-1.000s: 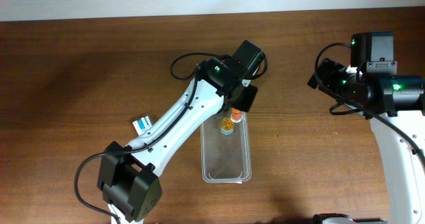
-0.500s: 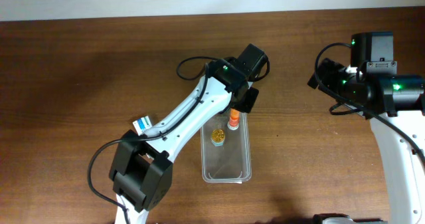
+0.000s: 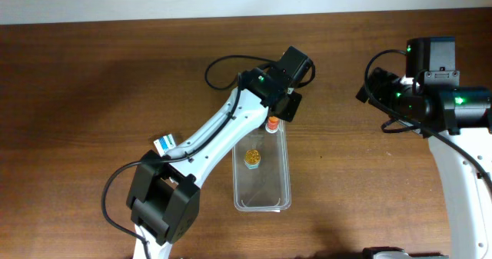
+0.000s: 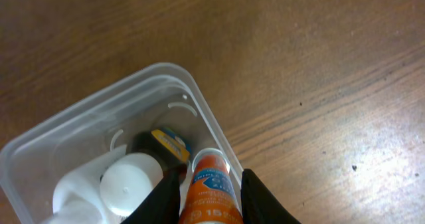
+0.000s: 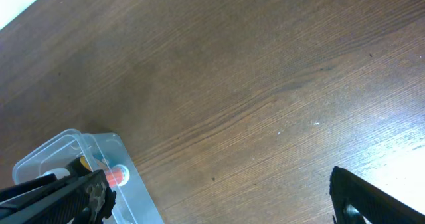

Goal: Pack container
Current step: 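Carry the orange tube into the container and release it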

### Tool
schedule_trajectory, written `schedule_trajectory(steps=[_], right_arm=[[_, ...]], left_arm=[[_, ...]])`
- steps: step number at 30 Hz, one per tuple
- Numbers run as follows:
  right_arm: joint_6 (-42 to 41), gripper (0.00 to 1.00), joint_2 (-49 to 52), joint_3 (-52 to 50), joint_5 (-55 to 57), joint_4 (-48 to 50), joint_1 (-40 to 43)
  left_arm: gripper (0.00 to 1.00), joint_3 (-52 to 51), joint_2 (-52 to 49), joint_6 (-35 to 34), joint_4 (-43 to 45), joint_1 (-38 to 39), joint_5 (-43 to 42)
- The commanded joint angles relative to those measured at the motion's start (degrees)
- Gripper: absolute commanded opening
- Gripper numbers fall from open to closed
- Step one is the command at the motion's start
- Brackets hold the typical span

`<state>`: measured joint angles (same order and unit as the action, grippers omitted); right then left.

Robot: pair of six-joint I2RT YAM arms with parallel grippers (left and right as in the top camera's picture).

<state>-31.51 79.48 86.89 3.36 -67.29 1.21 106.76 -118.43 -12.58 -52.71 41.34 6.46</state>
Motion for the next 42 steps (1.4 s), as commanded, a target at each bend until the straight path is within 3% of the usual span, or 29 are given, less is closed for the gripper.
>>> schedule_trajectory(steps=[1,3,6,12,22,29,42], right_arm=[[-0.3,0.98,-0.3,0.7,-0.1,0.2,0.4],[-0.3,0.98,-0.3,0.7,-0.1,0.2,0.4],[-0.3,0.98,-0.3,0.7,-0.1,0.2,0.4],[-0.3,0.98,-0.3,0.7,-0.1,0.2,0.4],[-0.3,0.98,-0.3,0.7,-0.1,0.2,0.4],[-0.3,0.98,-0.3,0.7,-0.1,0.2,0.4],[-0.3,0.98,-0.3,0.7,-0.1,0.2,0.4]], left_arm=[[0.12,-0.1,0.2,1.1,0.7,-0.1,2.2],[0.13,-0.2,0.2,1.1,0.7,-0.1,2.6],[0.24,-0.8,0.2,1.1,0.8,-0.1,2.6],[0.33,-1.0,0.2,1.1,0.7,-0.1,2.6],[0.35,-1.0,0.2,1.1,0.7,-0.1,2.6],[0.45,-0.6,0.5,1.1,0.6,-0.1,3.0],[0.63,9.5,10.2,1.1,-9.5,-0.1,2.8]])
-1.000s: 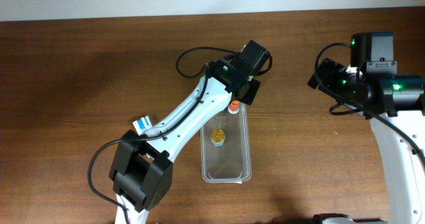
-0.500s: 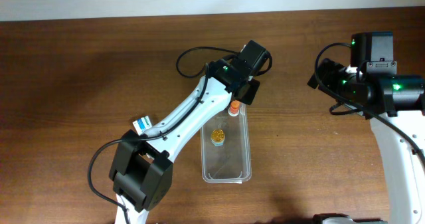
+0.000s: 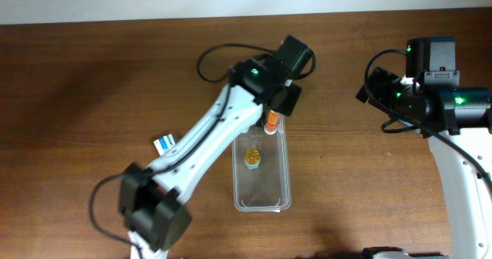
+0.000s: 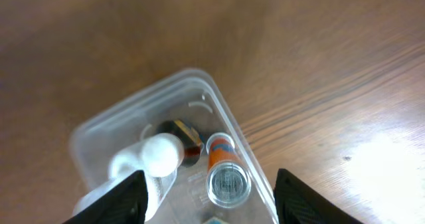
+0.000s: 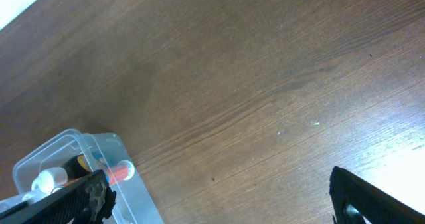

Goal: Pack container
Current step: 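Carry the orange tube into the container and release it, then move the left gripper to the Panadol box and grasp it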

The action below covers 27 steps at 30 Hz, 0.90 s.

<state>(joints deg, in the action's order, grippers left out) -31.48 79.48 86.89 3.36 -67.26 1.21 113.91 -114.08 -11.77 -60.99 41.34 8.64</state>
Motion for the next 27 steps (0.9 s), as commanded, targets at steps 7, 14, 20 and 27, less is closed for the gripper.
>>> schedule_trajectory(steps=[7,14,20,27], right_arm=[[-0.4,0.98,-0.3,0.7,-0.1,0.1,0.4],[-0.3,0.98,-0.3,0.7,-0.1,0.1,0.4],[-0.3,0.98,-0.3,0.7,-0.1,0.1,0.4],[-0.3,0.98,-0.3,0.7,-0.1,0.1,0.4]], left_arm=[[0.52,2.4,7.3,-3.4,-14.6,-0.2,0.8],[0.5,2.4,7.7,-13.2,-29.4,-2.3,8.9],[0.58,2.4,9.2,-16.2,-34.1,-9.8,8.3],[0.73,-4.2,9.2,-16.5,-30.8,-21.5,4.4]])
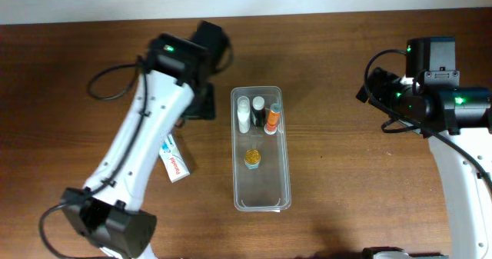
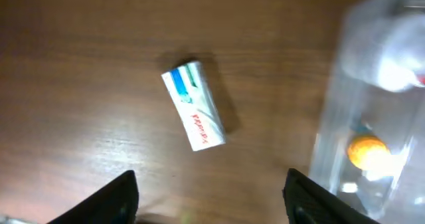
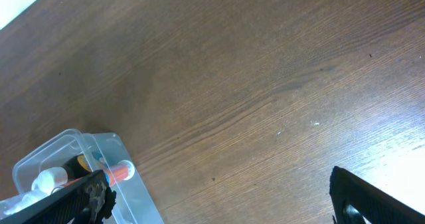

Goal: Pack container
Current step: 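Move the left gripper to the Panadol box and grasp it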

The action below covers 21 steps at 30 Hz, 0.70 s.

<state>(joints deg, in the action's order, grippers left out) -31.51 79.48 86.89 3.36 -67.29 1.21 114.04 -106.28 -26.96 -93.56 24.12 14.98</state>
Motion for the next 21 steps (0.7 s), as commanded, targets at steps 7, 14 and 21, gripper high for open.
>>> schedule_trajectory(steps=[7,14,21], right_arm=[[-0.3,0.98,-0.3,0.7,-0.1,0.2,0.4],[-0.3,0.98,-0.3,0.7,-0.1,0.2,0.4],[-0.3,0.98,-0.3,0.7,-0.1,0.2,0.4]], left_arm=[[0.76,-18.3,1.4,-1.3,11.7,-14.8,-15.8],[0.77,-36.0,1.4,-1.8,23.5,-18.4,-21.6],[0.77,-44.3,1.4,-5.0,32.7,-19.3,-22.7]])
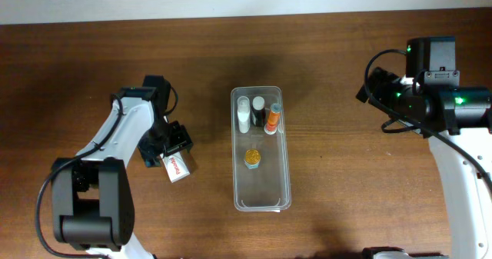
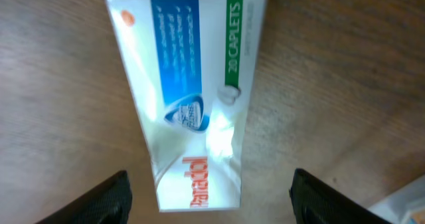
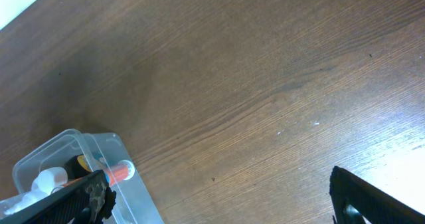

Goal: Pack container
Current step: 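Move the left gripper to the Panadol box and grasp it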

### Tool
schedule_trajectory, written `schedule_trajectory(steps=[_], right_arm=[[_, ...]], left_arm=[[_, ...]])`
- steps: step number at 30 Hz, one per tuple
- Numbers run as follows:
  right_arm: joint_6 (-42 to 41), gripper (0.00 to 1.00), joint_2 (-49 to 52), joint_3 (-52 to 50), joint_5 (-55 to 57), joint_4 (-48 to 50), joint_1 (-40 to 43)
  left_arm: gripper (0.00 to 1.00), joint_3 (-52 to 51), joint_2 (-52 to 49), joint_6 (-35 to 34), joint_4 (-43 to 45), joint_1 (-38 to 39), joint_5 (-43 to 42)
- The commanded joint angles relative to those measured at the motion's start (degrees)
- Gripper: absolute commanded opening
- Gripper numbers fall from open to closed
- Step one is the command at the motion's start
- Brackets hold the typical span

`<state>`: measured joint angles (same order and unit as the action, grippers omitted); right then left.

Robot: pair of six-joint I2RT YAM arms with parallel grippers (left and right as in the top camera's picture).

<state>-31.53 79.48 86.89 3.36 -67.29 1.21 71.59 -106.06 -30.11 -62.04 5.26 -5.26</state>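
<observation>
A clear plastic container point(image 1: 261, 188) lies at the table's middle. It holds a white bottle point(image 1: 244, 114), a dark bottle point(image 1: 258, 110), an orange tube point(image 1: 272, 119) and a small gold round thing point(image 1: 252, 158). A white, blue and green caplet box point(image 2: 192, 98) lies flat on the table left of it, also seen in the overhead view point(image 1: 177, 167). My left gripper point(image 2: 209, 207) is low over the box, open, one finger on each side of its end. My right gripper point(image 3: 219, 204) hangs open over bare table at the right, holding nothing.
The table is dark brown wood, with a pale wall edge along its far side. The container's corner point(image 3: 40, 159) and the orange tube point(image 3: 118, 173) show at the right wrist view's lower left. My right arm point(image 1: 430, 97) stands at the right side.
My left gripper was higher over the table, with the caplet box small below it. Now it is low over the box, open, fingers on either side. The right arm has not moved.
My left gripper was shut on the orange tube at the container's far end. Then it was open above the container, the tube left inside. Then it was left of the container, above the caplet box, and now it is low over that box.
</observation>
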Motion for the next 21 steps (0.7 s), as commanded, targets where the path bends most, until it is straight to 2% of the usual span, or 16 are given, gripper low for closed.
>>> schedule_trajectory(steps=[1,8,12,17,21], right_arm=[[-0.3,0.98,-0.3,0.7,-0.1,0.2,0.4],[-0.3,0.98,-0.3,0.7,-0.1,0.2,0.4],[-0.3,0.98,-0.3,0.7,-0.1,0.2,0.4],[-0.3,0.98,-0.3,0.7,-0.1,0.2,0.4],[-0.3,0.98,-0.3,0.7,-0.1,0.2,0.4]], left_arm=[[0.77,-2.4,1.2,-2.1,1.6,-0.4,-2.4],[0.76,-7.1,1.2,-2.7,6.8,-0.4,-1.0],[0.58,-7.3,1.2,-2.6,6.9,-0.5,-1.0],[0.43,-6.2,3.0,0.0,6.1,-0.4,-1.0],[0.42,-4.0,7.3,1.5,3.9,-0.4,-1.0]])
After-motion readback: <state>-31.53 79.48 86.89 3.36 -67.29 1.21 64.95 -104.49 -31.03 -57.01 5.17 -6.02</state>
